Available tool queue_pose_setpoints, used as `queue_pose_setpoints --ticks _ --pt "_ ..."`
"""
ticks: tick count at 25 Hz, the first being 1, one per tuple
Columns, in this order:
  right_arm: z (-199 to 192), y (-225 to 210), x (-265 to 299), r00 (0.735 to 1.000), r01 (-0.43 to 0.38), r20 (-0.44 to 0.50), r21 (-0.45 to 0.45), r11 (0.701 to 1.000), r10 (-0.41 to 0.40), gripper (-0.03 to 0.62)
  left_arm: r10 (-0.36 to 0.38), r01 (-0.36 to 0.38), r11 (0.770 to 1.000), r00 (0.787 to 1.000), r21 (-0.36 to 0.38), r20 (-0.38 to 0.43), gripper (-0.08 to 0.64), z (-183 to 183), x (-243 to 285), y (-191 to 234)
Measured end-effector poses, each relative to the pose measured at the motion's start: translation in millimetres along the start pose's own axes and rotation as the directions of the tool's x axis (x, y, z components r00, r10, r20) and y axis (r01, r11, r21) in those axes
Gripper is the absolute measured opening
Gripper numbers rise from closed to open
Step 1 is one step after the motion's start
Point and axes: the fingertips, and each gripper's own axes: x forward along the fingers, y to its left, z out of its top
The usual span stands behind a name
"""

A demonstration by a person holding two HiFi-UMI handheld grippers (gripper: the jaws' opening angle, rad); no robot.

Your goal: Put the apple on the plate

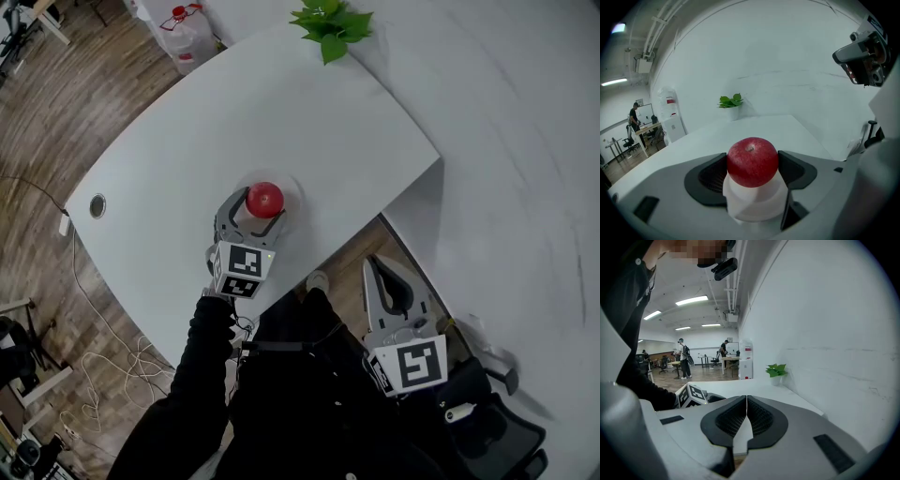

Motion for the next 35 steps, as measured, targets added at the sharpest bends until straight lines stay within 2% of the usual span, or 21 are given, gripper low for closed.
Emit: queue_pose_setpoints --ticks 7,14,20,24,35 --pt "-3.2 3.1 1.4 1.0 0.001 -0.015 -0.008 1.0 -0.001 0.041 0.013 -0.013 0.999 1.0 0.051 -0.004 0.354 -9.2 5.0 -2.4" --pt "-3.8 10.7 7.4 1.0 -0.018 -0.024 -0.01 1.0 0.018 0.041 0.027 -0.027 0.999 0.999 0.018 0.025 0.354 -7.9 5.3 -0.8" --pt "-2.6 15.9 12.9 0.999 -0.043 -0.022 -0.025 0.999 0.043 0.041 -0.003 0.004 0.997 1.0 -0.083 0.02 0.356 -9.3 6.8 -0.3" --pt "-4.4 19.4 14.7 0.998 -0.062 -0.029 -0.034 0.997 0.061 0.041 -0.026 0.03 0.998 0.998 -0.061 0.057 0.357 6.0 4.5 -1.0" --pt "-4.0 31.4 19.2 0.993 -0.117 -0.042 -0.074 0.99 0.114 0.041 -0.045 0.047 0.996 0.998 -0.074 0.036 0.359 -4.8 -6.0 -5.3"
